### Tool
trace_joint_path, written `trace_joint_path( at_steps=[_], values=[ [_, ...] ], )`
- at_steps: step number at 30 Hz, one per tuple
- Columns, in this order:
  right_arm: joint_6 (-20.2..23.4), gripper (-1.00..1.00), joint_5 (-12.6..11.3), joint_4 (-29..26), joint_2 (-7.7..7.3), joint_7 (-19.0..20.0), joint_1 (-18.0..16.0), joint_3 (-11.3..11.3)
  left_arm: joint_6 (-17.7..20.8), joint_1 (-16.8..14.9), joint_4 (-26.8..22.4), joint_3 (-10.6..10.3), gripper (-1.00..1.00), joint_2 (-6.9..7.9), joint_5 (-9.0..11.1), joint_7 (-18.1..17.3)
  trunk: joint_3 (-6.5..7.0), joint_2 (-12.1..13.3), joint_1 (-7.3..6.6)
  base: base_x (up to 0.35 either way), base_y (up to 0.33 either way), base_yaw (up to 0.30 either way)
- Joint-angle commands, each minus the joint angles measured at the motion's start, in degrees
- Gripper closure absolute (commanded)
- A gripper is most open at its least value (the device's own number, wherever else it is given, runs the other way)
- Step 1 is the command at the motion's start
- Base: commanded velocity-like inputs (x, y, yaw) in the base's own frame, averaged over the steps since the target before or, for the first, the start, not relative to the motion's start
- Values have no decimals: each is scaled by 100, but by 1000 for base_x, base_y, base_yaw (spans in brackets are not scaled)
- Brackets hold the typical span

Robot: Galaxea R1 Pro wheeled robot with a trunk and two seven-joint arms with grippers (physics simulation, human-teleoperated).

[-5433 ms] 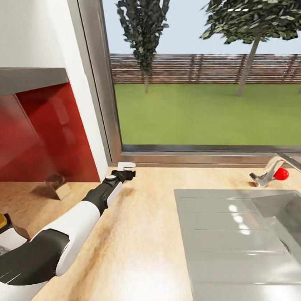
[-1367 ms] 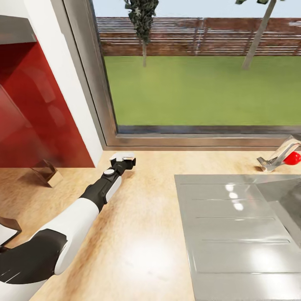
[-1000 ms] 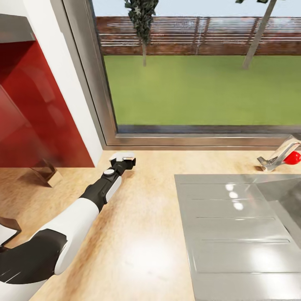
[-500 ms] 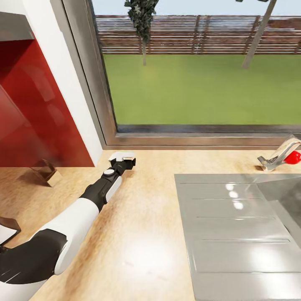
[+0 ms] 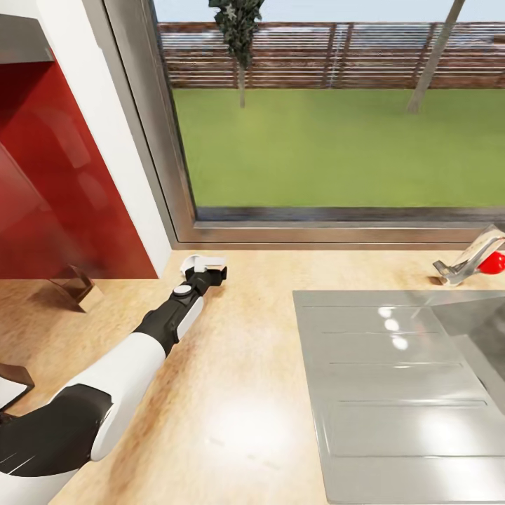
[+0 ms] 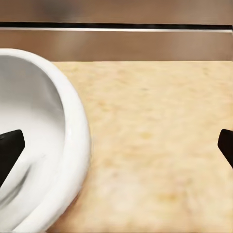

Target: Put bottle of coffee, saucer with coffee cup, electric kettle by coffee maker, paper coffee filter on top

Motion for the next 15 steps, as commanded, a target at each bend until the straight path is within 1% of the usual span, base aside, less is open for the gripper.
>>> trace_joint_path(
  at_steps=[1,15],
  values=[
    [-20,-100,-60,7,-2,23,-4,48,25,-2,-7,-44,-100,6,57,52,-8,-8,2,0,0,0],
    [-20,-100,-60,7,-2,23,-4,48,89,-4,6,-39,-100,7,32,51,-8,-8,2,0,0,0]
  ],
)
